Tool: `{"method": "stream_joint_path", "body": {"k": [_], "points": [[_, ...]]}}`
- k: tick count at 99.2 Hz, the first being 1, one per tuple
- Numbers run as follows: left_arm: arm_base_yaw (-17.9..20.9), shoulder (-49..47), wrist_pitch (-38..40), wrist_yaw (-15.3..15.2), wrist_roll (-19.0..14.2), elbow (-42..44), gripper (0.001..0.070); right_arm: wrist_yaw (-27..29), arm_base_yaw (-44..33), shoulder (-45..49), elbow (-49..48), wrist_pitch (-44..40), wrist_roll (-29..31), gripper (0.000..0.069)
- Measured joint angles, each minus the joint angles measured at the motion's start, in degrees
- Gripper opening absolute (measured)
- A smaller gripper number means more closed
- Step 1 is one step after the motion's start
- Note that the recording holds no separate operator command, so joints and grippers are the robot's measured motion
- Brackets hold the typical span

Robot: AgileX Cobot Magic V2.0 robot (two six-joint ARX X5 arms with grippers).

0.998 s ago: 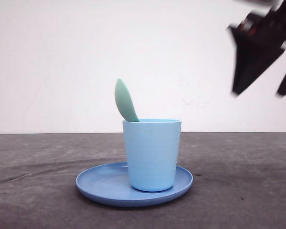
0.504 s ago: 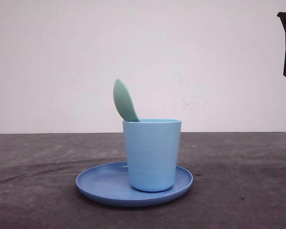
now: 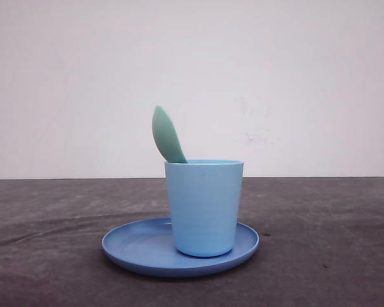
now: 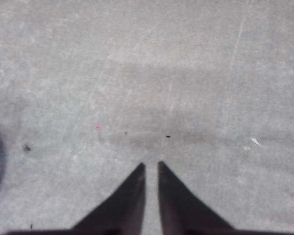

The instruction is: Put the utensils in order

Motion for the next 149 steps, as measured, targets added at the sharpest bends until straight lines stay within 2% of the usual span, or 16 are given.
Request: {"method": "stream_joint_path", "body": {"k": [14,55,66,77,84,102,113,123,149], "points": [[0.0,0.0,0.0,0.0,0.0,0.0,0.0018,0.0,0.0,0.0,0.0,0.0,0.0,0.0014],[0.0,0.0,0.0,0.0,0.1,0.0,0.0018,0.0,0.0,0.0,0.0,0.0,0.1,0.0012],[0.0,-1.9,1.1,-1.9,3.4,-1.1,0.0018,0.0,0.0,0.0,0.0,0.0,0.1,0.0012],[0.2,-7.7,6.2,-5.6,5.6,-6.9,0.0018,0.1,0.0,0.0,0.0,0.0,0.1,0.0012],[0.6,-12.7,11.3,-6.1,5.7,-12.7,0.0018,0.1,0.0,0.0,0.0,0.0,0.1,0.0012],[2.6,-27.9,21.5,-7.6,3.0,-29.2,0.0018,0.1,0.0,0.0,0.0,0.0,0.1,0.0012],[3.1,-36.0,22.3,-7.7,1.8,-36.8,0.0017,0.1,0.0,0.0,0.0,0.0,0.1,0.0012],[3.1,-40.6,22.2,-7.7,1.5,-40.3,0.0017,0.1,0.0,0.0,0.0,0.0,0.1,0.0012],[3.1,-44.2,23.4,-9.2,1.4,-44.0,0.0017,0.1,0.0,0.0,0.0,0.0,0.1,0.0012]]}}
